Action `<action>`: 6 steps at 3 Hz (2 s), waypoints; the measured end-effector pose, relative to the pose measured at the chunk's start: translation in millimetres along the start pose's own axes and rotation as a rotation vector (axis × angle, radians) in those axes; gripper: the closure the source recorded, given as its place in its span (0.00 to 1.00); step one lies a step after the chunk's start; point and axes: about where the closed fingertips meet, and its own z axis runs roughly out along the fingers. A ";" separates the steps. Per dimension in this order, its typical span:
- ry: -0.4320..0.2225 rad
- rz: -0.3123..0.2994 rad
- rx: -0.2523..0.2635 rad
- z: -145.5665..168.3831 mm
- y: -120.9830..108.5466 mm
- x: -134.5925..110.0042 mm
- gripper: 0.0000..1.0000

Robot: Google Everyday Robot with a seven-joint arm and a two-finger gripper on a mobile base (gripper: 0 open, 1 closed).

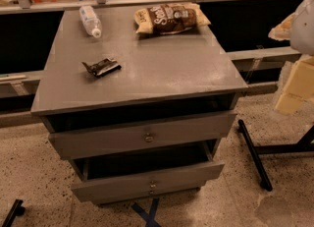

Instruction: Move brown chip bag near rxbar chocolate

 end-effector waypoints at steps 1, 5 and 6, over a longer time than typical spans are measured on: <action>-0.011 0.002 0.011 -1.0 -3.1 -1.3 0.00; -0.386 0.156 0.224 39.6 -157.8 -21.6 0.00; -0.450 0.181 0.265 65.3 -197.1 -50.9 0.00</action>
Offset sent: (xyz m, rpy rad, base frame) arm 0.0835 -0.0040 0.0043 0.1717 -0.1822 0.0250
